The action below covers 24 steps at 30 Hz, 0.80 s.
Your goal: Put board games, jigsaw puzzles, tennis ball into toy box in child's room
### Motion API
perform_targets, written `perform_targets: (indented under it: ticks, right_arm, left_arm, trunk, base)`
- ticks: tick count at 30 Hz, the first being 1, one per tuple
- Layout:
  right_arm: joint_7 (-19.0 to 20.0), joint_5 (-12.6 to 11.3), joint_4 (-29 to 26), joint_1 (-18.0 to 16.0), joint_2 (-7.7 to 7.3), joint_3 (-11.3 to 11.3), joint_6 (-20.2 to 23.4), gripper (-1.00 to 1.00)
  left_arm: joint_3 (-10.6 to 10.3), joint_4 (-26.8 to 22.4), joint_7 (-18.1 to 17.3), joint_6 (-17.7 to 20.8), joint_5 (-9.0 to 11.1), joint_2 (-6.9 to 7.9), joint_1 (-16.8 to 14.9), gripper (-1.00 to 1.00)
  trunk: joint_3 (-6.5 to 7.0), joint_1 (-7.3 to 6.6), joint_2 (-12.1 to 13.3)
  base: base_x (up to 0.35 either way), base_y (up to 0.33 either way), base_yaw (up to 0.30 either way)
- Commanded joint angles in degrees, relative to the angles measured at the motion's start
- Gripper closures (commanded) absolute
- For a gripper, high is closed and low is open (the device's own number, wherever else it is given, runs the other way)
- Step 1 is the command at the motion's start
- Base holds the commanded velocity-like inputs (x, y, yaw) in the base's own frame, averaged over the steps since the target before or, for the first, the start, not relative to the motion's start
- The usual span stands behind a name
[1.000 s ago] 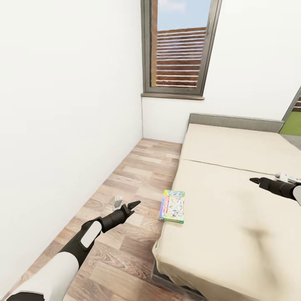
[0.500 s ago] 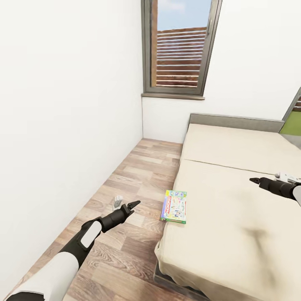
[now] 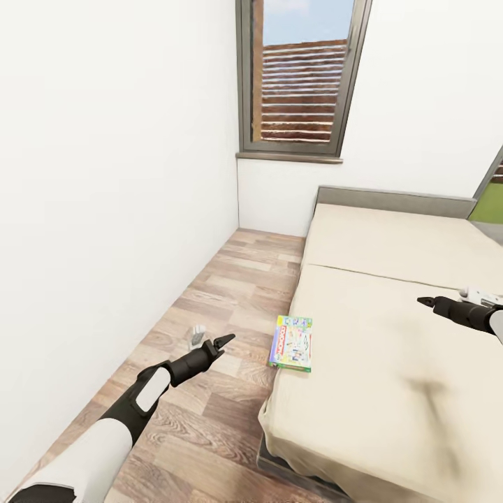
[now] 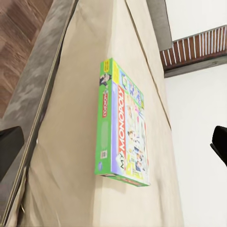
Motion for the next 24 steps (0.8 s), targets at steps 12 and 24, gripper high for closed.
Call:
perform_targets:
  ticks: [12, 24]
  right_arm:
    - [0.3, 0.2, 0.0, 0.0, 0.0, -0.2, 0.3, -1.0]
    - [0.3, 0.2, -0.1, 0.0, 0.0, -0.2, 0.5, -1.0]
  left_arm:
    - [-0.1, 3.5, -0.1, 0.0, -0.3, -0.2, -2.3, -1.0]
    - [-0.1, 6.5, -0.2, -0.5, -0.4, -0.22, -5.2, -1.0]
  trunk:
    - [-1.1, -0.01, 0.0]
    - [-2.21, -0.01, 0.0]
  base:
    - [0.0, 0.0, 0.0]
    - [0.0, 0.0, 0.0]
